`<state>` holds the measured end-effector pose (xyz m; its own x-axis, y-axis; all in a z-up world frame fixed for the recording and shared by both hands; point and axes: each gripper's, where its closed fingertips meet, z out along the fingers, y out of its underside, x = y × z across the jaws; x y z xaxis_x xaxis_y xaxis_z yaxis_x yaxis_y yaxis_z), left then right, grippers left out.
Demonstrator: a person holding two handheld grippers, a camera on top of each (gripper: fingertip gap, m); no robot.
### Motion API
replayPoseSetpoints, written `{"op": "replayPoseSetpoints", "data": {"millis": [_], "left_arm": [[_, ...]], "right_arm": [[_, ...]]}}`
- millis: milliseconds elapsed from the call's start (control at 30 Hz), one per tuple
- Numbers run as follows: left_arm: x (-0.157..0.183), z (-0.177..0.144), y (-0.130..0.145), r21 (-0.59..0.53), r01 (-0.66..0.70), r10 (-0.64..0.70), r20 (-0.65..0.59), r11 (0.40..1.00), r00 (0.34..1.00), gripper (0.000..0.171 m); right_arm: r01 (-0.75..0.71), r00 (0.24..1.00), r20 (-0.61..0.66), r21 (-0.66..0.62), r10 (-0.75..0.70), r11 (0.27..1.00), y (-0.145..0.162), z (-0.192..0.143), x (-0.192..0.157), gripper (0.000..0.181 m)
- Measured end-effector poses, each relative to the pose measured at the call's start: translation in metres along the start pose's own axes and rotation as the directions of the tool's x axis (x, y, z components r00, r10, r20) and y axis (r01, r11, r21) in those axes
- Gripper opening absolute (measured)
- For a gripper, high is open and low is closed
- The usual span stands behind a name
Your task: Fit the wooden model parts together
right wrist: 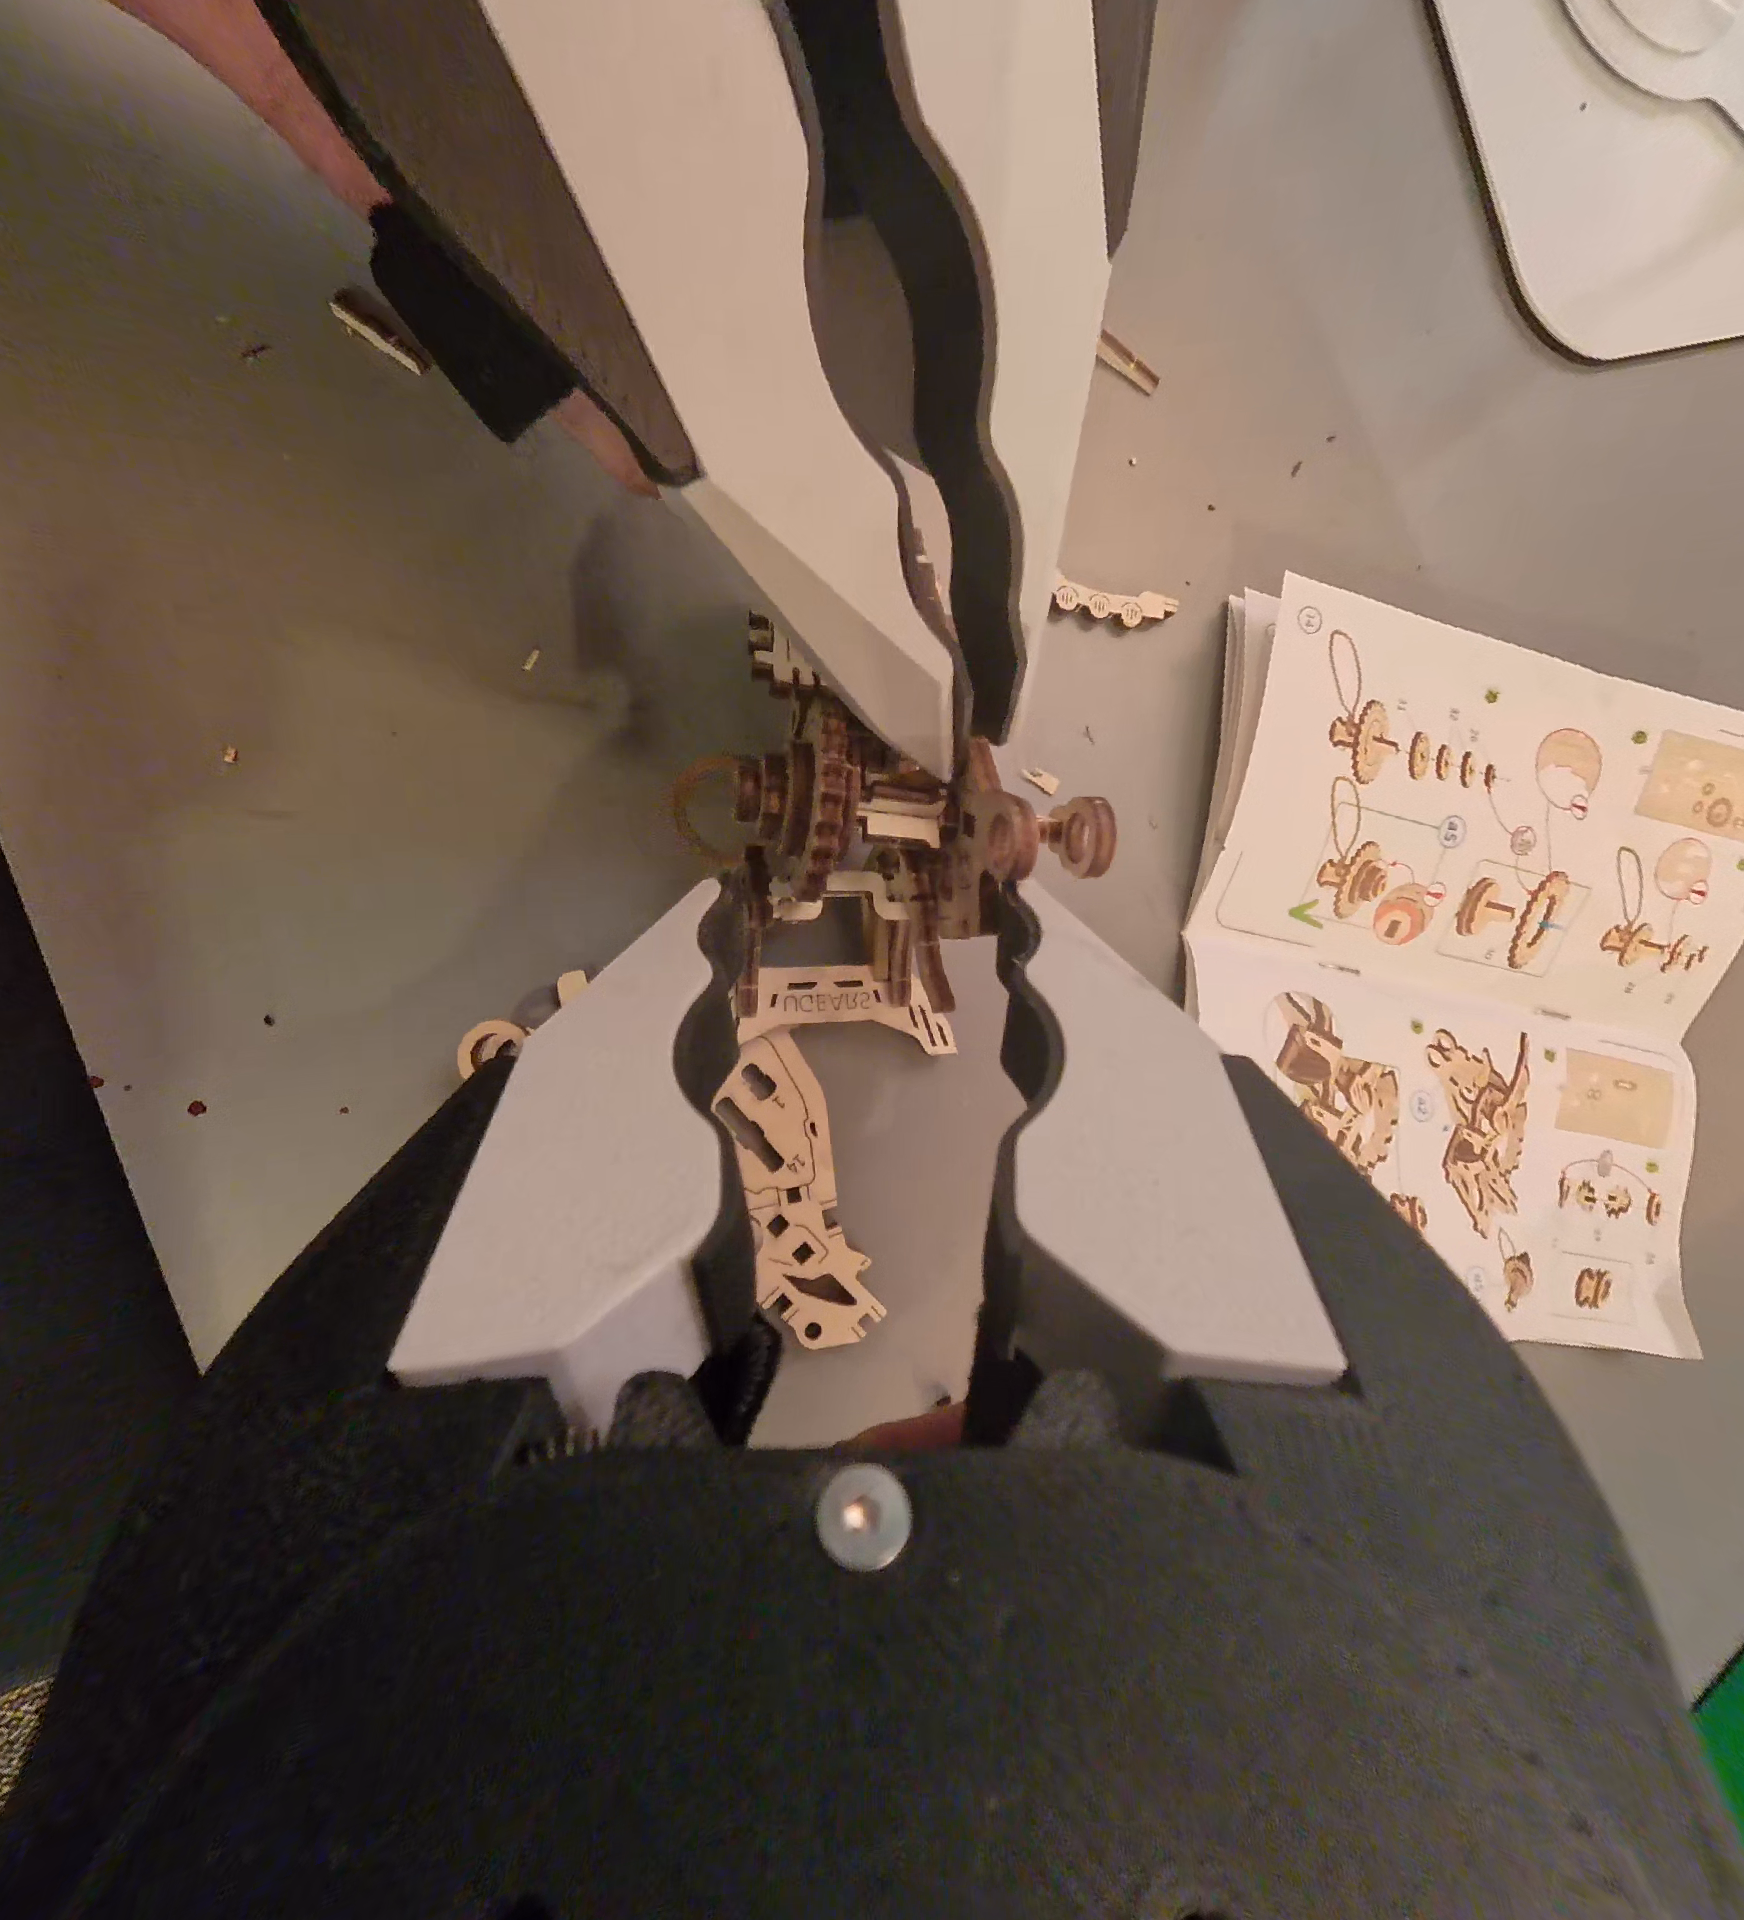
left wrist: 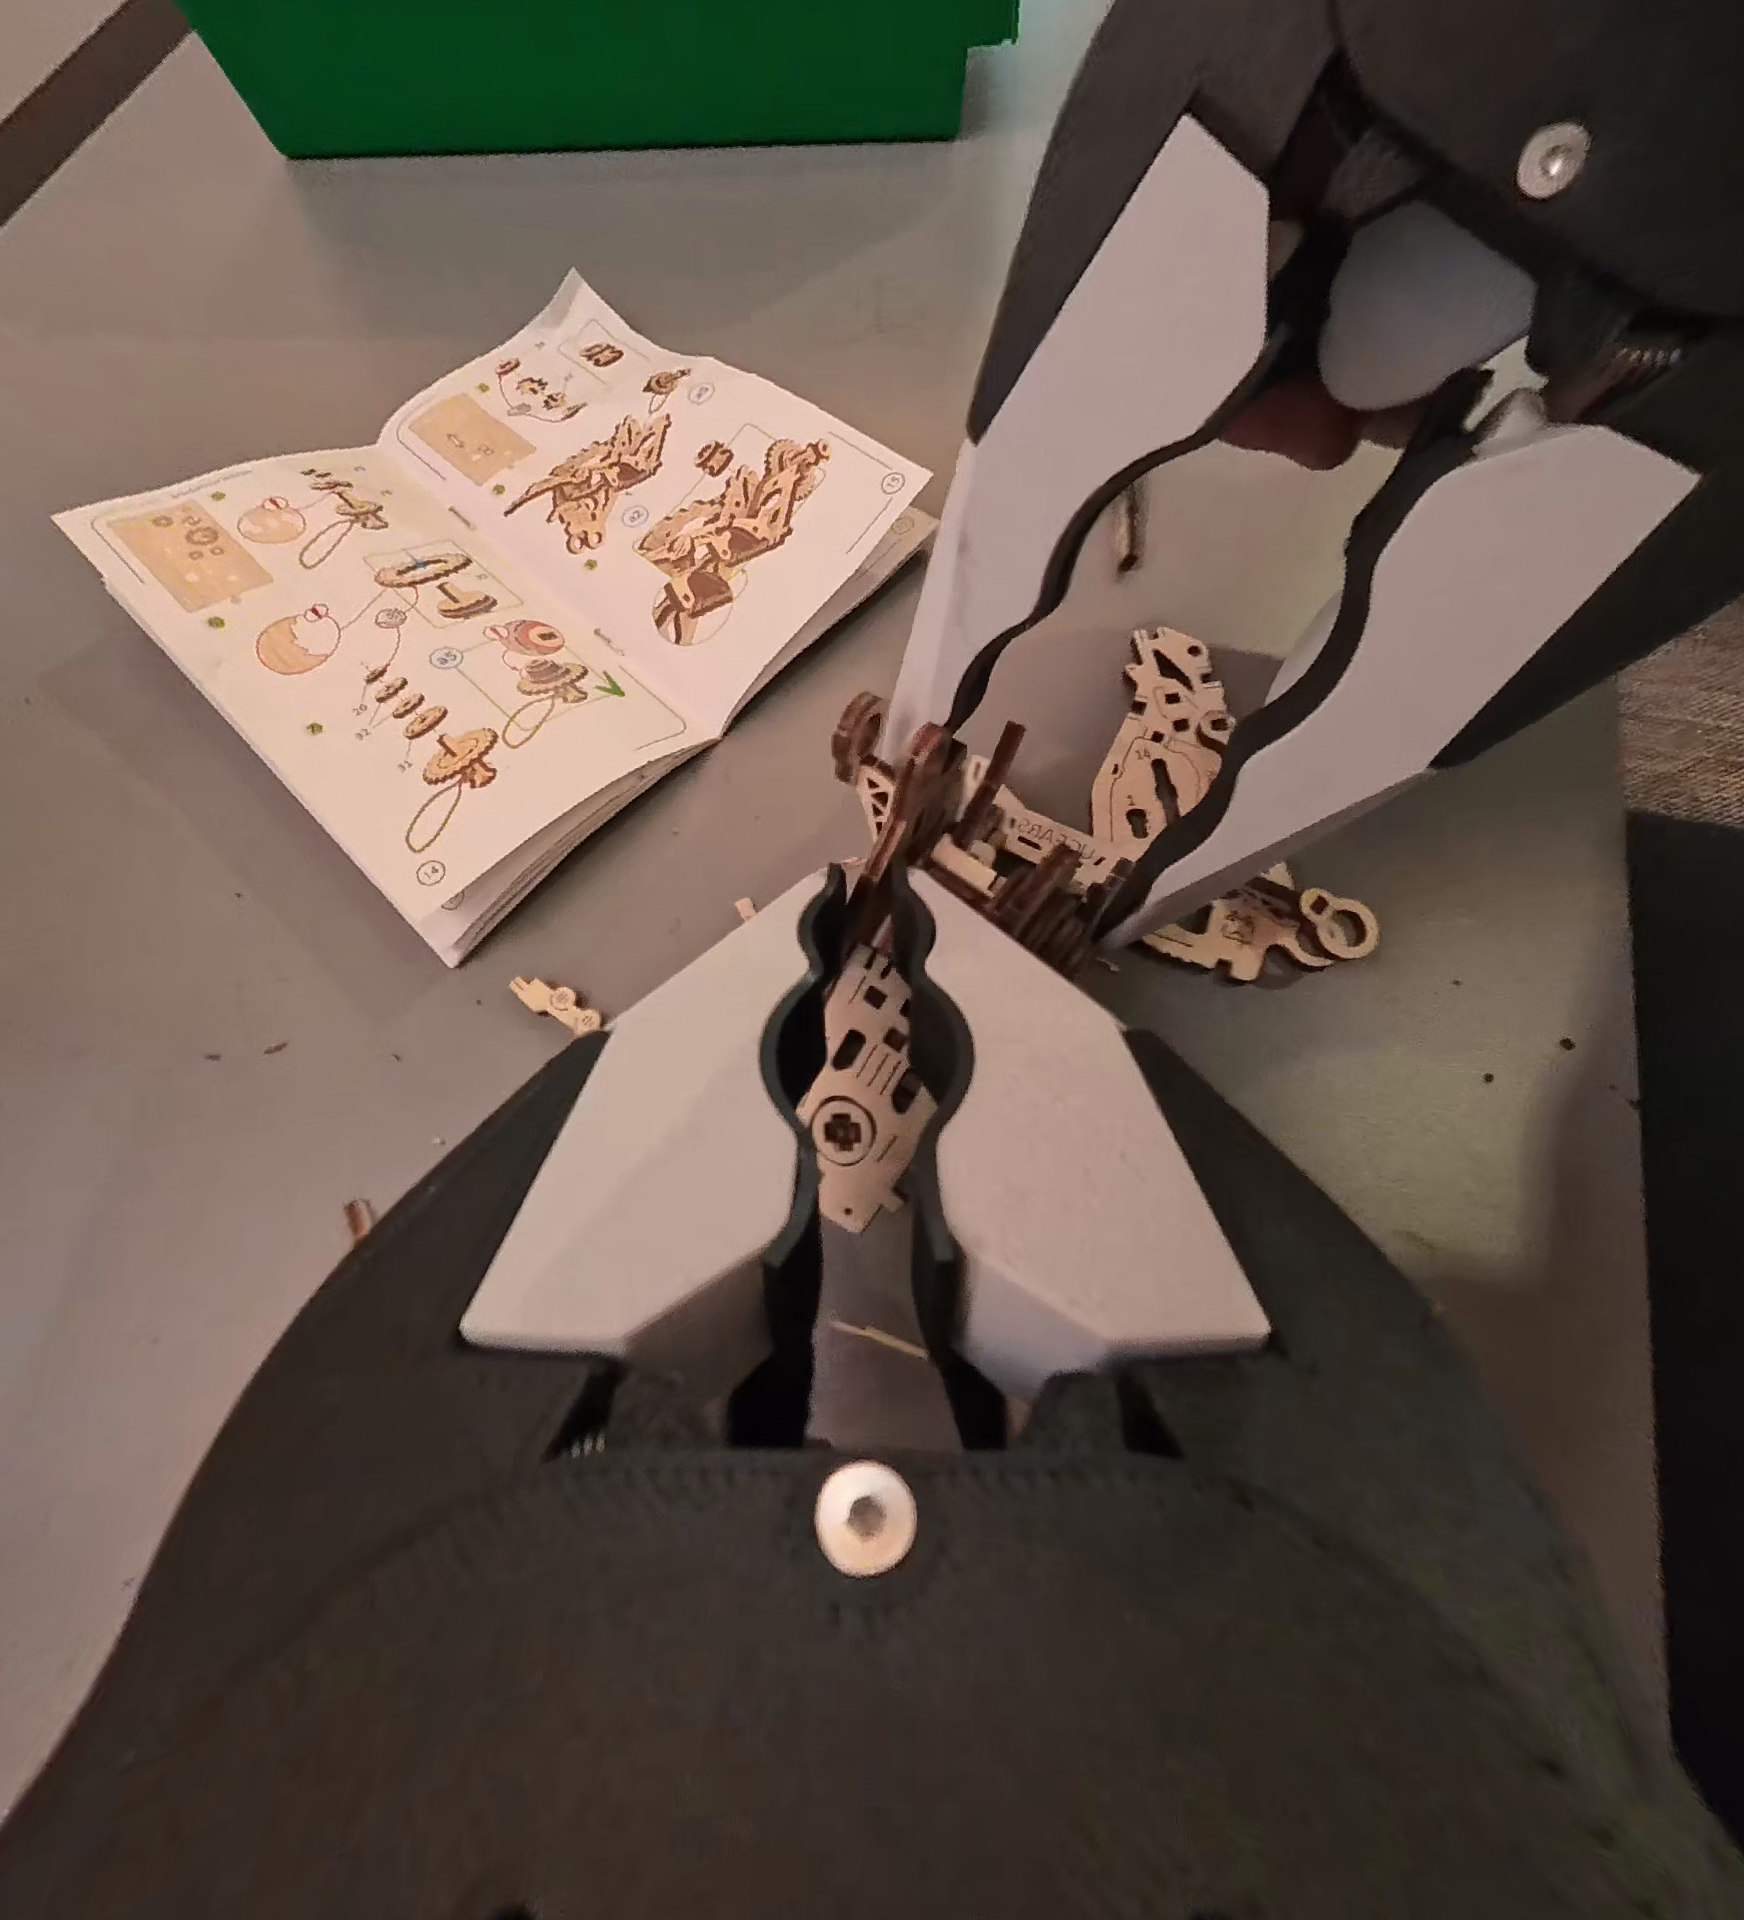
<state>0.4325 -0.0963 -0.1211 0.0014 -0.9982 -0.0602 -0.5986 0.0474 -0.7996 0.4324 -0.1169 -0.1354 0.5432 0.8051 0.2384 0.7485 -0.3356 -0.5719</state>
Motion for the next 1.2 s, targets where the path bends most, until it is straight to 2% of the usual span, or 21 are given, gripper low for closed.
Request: {"op": "replayPoseSetpoints", "data": {"millis": [300, 467, 700, 767, 1033, 1200], "left_arm": [[-0.001, -0.001, 0.003, -0.080, -0.136, 0.142, 0.071, 0.987, 0.987, 0.005], [0.001, -0.001, 0.005, -0.130, -0.186, 0.195, 0.059, 0.974, 0.979, 0.008], [0.003, -0.002, 0.003, -0.063, -0.080, 0.081, -0.001, 0.995, 0.997, 0.012], [0.004, -0.002, 0.002, -0.041, -0.009, 0.007, -0.033, 0.999, 0.999, 0.012], [0.002, -0.010, 0.002, 0.031, 0.137, -0.133, -0.118, 0.990, 0.984, 0.014], [0.008, -0.023, 0.003, 0.069, 0.134, -0.119, -0.184, 0.989, 0.976, 0.017]], "right_arm": [[-0.003, 1.000, 0.006, -0.001, 0.004, 1.000, 0.000, 0.000, -0.001, 0.046], [-0.012, 1.000, 0.015, -0.005, 0.012, 1.000, 0.000, 0.001, -0.001, 0.045], [-0.026, 0.999, 0.021, -0.002, 0.026, 1.000, 0.000, 0.001, -0.001, 0.046], [-0.035, 0.999, 0.023, -0.001, 0.035, 0.999, 0.000, 0.001, -0.001, 0.045], [-0.055, 0.998, 0.027, 0.008, 0.055, 0.998, -0.001, 0.002, 0.000, 0.046], [-0.058, 0.998, 0.038, 0.027, 0.056, 0.998, -0.006, -0.003, 0.000, 0.050]]}}
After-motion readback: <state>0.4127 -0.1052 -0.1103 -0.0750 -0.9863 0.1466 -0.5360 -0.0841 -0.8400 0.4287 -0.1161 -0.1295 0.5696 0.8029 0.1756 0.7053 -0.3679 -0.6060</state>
